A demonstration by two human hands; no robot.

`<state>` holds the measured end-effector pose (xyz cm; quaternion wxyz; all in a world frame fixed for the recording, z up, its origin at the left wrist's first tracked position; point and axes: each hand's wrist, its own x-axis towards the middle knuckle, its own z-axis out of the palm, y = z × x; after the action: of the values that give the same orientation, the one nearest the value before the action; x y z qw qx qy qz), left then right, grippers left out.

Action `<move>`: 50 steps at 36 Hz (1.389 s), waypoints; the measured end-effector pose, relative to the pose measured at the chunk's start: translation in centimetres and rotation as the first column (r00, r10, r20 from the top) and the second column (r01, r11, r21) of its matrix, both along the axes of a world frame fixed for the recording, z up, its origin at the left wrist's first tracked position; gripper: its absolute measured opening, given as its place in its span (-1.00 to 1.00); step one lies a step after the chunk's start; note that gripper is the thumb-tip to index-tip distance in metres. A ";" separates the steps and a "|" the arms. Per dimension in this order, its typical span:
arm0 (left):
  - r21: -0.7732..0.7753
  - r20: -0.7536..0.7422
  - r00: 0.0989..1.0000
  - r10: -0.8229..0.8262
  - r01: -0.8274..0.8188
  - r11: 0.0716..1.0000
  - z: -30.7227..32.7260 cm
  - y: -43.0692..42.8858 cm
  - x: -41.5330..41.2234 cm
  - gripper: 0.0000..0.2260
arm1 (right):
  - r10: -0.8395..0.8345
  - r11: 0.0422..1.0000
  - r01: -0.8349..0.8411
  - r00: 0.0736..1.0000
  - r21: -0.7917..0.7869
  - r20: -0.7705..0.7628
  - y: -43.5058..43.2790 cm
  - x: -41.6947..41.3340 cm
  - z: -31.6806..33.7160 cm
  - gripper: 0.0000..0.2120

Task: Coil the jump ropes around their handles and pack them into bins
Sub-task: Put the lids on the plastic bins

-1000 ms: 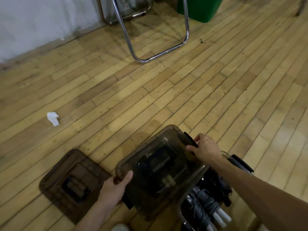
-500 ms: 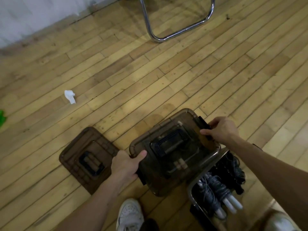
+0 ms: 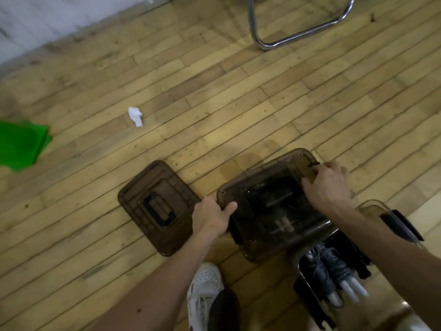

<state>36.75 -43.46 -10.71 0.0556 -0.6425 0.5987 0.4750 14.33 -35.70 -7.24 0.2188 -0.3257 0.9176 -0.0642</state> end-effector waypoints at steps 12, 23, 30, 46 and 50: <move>0.054 0.075 0.786 0.614 -0.618 0.784 -6.5 -2.1 15.8 -0.76 | 0.319 0.905 -0.424 0.735 0.038 0.599 -8.0 22.7 -5.9 -0.34; 0.057 0.077 0.700 0.710 -0.714 0.697 -10.9 -1.2 18.2 -0.66 | 0.197 0.918 -0.347 0.821 0.193 0.536 -8.2 24.9 -11.6 -0.10; 0.050 0.131 0.720 0.682 -0.692 0.721 -7.2 -3.5 20.3 -0.62 | 0.219 0.906 -0.371 0.824 0.205 0.522 -10.0 23.7 -7.1 -0.27; -0.393 -0.099 0.916 -0.390 0.324 0.860 16.3 -2.5 -3.3 -0.74 | -0.198 0.977 0.204 0.977 -0.065 0.082 5.4 1.9 14.9 -0.42; -0.402 0.079 0.749 -0.658 0.628 0.667 17.8 2.8 -9.2 -0.72 | -0.370 0.929 0.370 0.914 0.033 0.170 15.0 -0.8 14.4 -0.42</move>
<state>27.56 -40.66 7.12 0.0639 -0.3694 0.8723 0.3138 13.50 -20.74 7.17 0.2815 -0.1396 0.9401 -0.1323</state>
